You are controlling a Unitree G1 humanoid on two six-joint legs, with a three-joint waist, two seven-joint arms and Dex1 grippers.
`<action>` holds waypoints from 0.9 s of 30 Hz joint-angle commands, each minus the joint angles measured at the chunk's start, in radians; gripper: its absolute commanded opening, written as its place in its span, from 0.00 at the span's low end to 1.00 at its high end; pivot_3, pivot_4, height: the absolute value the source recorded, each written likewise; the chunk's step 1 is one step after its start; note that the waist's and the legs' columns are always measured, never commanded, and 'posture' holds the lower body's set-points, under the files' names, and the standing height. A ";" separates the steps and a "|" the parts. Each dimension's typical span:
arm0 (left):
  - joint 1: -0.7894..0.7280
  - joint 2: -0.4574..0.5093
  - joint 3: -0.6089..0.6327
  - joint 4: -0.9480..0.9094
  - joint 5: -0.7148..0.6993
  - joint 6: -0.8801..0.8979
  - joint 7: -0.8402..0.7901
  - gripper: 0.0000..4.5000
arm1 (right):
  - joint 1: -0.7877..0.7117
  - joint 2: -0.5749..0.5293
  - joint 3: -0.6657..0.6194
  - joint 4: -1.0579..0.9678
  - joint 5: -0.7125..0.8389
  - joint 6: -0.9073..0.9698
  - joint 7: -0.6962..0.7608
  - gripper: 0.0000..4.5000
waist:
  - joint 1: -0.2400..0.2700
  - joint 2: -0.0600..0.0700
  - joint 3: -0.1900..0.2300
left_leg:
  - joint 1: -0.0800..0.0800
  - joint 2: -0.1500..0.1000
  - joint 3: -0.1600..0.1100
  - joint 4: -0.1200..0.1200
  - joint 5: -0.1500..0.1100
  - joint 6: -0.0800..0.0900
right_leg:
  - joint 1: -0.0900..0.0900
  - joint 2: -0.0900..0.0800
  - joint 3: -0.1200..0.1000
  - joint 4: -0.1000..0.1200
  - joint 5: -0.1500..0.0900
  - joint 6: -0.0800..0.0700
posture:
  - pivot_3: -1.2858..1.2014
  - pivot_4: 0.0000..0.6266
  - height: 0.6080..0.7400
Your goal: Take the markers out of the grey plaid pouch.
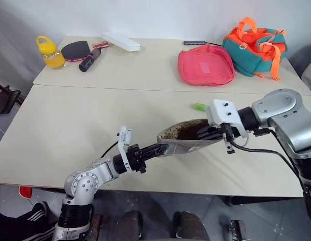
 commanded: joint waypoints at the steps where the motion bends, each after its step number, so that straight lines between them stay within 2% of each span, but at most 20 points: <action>1: 0.016 0.039 -0.090 0.032 0.201 -0.180 -0.034 0.00 | 0.006 0.054 0.058 0.105 -0.167 -0.183 -0.114 0.01 | 0.000 0.000 0.000 | 0.000 0.000 0.001 0.000 0.000 0.000 | 0.000 0.000 0.000 0.000 0.000 0.000 | 0.52 0.24 1.00; 3: 0.021 0.031 -0.090 0.045 0.215 -0.207 -0.033 0.00 | 0.011 0.076 0.069 0.159 -0.216 -0.247 -0.143 0.01 | -0.001 -0.001 0.000 | 0.000 0.000 0.003 0.000 0.000 0.000 | 0.000 0.000 0.001 0.000 0.000 0.000 | 0.52 0.24 1.00; 6: 0.028 0.026 -0.089 0.065 0.228 -0.222 -0.028 0.00 | 0.012 0.107 0.054 0.183 -0.211 -0.237 -0.152 0.01 | -0.001 -0.001 0.000 | 0.000 0.000 0.003 0.000 0.000 0.000 | -0.001 0.001 0.001 0.000 0.000 0.000 | 0.52 0.24 1.00; 7: 0.031 0.026 -0.090 0.071 0.236 -0.233 -0.030 0.00 | 0.008 0.119 0.049 0.190 -0.208 -0.237 -0.156 0.04 | -0.001 -0.001 0.000 | 0.000 0.000 0.003 0.000 0.000 0.000 | -0.001 0.001 0.001 0.000 0.000 0.000 | 0.52 0.24 1.00; 9: 0.033 0.020 -0.084 0.080 0.234 -0.239 -0.027 0.00 | 0.001 0.136 0.047 0.204 -0.209 -0.240 -0.160 0.14 | -0.004 -0.001 0.000 | 0.000 0.001 0.002 0.000 0.000 0.000 | 0.000 0.001 0.001 0.000 0.000 0.000 | 0.52 0.24 1.00; 12: 0.028 0.019 -0.082 0.090 0.236 -0.246 -0.028 0.00 | 0.015 0.135 0.059 0.193 -0.208 -0.233 -0.135 0.35 | -0.009 -0.001 0.000 | 0.001 0.001 0.002 0.000 0.000 0.000 | 0.000 0.000 0.001 0.001 0.000 0.000 | 0.52 0.24 1.00; 13: 0.027 0.019 -0.082 0.092 0.237 -0.248 -0.029 0.00 | 0.021 0.133 0.062 0.185 -0.206 -0.235 -0.125 0.46 | -0.010 -0.001 0.000 | 0.001 0.001 0.002 0.000 0.000 0.000 | 0.000 0.000 0.001 0.001 0.000 0.000 | 0.52 0.24 1.00; 14: 0.025 0.019 -0.081 0.094 0.236 -0.250 -0.028 0.00 | 0.026 0.135 0.061 0.177 -0.201 -0.229 -0.121 0.51 | -0.011 -0.001 0.000 | 0.001 0.001 0.002 0.000 0.000 0.000 | 0.000 0.000 0.001 0.001 0.000 0.000 | 0.52 0.24 1.00; 22: 0.027 0.020 -0.086 0.096 0.241 -0.255 -0.029 0.00 | 0.066 0.141 0.079 0.169 -0.218 -0.220 -0.113 0.51 | -0.015 -0.001 0.000 | 0.001 0.001 0.002 0.000 0.000 0.000 | 0.000 0.000 0.001 0.002 0.000 0.000 | 0.52 0.24 1.00; 27: 0.027 0.013 -0.085 0.089 0.234 -0.254 -0.024 0.00 | 0.093 0.157 0.110 0.193 -0.277 -0.305 -0.140 0.51 | -0.016 -0.001 0.000 | 0.001 0.001 0.002 0.000 0.000 0.000 | 0.000 0.001 0.001 0.002 0.000 0.000 | 0.52 0.24 1.00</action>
